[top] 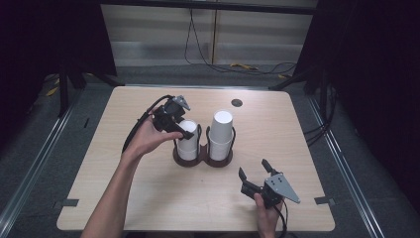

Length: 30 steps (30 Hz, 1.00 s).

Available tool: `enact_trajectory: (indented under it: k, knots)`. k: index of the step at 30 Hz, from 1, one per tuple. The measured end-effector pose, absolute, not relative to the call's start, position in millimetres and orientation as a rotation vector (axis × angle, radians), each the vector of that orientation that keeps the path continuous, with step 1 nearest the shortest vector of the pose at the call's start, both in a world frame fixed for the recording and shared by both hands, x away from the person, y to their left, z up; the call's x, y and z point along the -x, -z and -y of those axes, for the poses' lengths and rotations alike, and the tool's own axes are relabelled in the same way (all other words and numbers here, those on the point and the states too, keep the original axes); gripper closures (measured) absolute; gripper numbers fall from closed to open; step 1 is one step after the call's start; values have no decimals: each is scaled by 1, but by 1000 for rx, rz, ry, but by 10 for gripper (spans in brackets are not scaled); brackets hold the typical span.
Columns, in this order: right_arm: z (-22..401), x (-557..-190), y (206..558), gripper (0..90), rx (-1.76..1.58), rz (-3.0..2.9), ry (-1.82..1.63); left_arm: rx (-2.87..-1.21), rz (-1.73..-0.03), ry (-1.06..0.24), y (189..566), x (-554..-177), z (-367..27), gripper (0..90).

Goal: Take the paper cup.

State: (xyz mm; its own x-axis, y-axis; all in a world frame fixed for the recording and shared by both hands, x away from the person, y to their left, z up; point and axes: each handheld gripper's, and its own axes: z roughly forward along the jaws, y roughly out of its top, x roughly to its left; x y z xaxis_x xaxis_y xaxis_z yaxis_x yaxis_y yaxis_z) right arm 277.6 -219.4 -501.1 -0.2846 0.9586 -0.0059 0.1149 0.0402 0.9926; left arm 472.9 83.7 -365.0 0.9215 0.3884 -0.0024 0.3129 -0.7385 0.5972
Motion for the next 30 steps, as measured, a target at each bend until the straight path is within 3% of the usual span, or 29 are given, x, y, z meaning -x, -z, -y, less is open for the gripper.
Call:
enact_trajectory:
  k: [18,30]
  knots:
    - [220,-277,501,138,-1131,-1520,-1342,-2535,-552,-136,378,-482,-69,239]
    - [219,-277,501,138,-1130,-1522,-1338,-2564,-527,-113,378,-482,-68,302]
